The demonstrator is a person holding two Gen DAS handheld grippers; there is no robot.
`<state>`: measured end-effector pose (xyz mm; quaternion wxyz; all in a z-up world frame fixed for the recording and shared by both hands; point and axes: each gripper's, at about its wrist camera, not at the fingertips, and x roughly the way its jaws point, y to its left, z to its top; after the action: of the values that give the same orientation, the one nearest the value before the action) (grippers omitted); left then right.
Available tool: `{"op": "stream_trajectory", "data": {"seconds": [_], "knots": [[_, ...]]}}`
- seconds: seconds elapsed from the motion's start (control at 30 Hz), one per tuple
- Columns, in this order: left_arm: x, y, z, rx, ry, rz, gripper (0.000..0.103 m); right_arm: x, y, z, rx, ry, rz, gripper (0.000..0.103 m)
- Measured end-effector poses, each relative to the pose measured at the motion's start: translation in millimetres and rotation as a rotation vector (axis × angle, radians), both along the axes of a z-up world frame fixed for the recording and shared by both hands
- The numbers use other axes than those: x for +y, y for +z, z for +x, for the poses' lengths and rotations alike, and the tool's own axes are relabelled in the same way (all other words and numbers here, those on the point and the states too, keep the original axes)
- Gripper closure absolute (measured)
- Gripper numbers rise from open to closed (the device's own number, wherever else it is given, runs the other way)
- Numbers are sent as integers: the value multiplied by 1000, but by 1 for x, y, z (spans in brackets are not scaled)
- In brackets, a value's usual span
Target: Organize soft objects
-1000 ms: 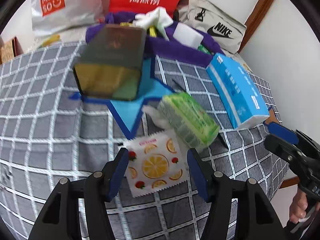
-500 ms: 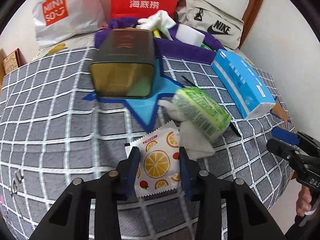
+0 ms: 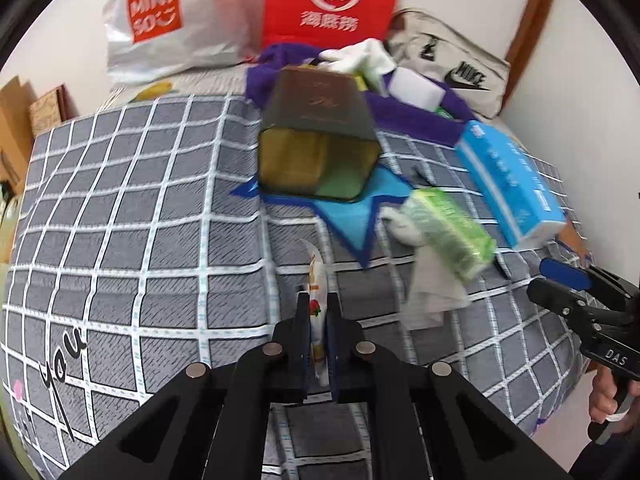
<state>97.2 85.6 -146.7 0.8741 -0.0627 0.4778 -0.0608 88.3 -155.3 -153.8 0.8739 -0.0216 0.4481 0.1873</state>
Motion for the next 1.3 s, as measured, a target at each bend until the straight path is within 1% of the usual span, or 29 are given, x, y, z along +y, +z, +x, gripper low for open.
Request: {"op": "stream_trajectory", "data": {"seconds": [0.1,0.2,0.3,0.37,0.43,0.5,0.57,0.6,0.63,0.8,0.87,0.93,1.1,1.17,1.2,1.23,1.3], "knots": [[7,-2,0,-1,12,-49,96,8,-3,5,-8,21,-13,50],[6,-3,0,-5,12,-54,96,15,-8,11,-6,34,-39,52],[6,-5,1,3,10,-63,96,18,-13,16,-14,39,-51,57],[5,-9,3,14,10,-70,96,21,-18,19,-21,46,-62,63],[3,-11,3,20,7,-70,96,24,-24,23,-16,42,-85,86],[1,-12,3,17,4,-66,96,26,-28,24,-30,41,-92,89],[0,-12,2,14,-1,-58,96,24,-27,20,-63,44,-90,95],[1,-12,2,14,-1,-60,96,22,-26,18,-69,45,-93,99],[1,-12,2,14,-1,-65,96,19,-25,14,-62,45,-105,100],[1,-12,1,10,5,-79,96,2,-23,-11,5,77,-89,100],[1,-12,1,8,3,-76,96,0,-25,-20,13,85,-100,100],[2,-13,1,12,7,-82,96,0,-28,-21,19,84,-107,100],[3,-13,-1,20,3,-81,96,-3,-25,-9,39,67,-56,97],[3,-12,-1,21,3,-79,96,1,-22,-9,40,91,-60,91],[3,-12,-1,22,4,-78,96,3,-21,-11,33,101,-65,82],[3,-12,0,23,3,-77,96,5,-20,-12,27,108,-71,70],[3,-12,0,24,3,-75,96,8,-19,-15,12,125,-87,61]]}}
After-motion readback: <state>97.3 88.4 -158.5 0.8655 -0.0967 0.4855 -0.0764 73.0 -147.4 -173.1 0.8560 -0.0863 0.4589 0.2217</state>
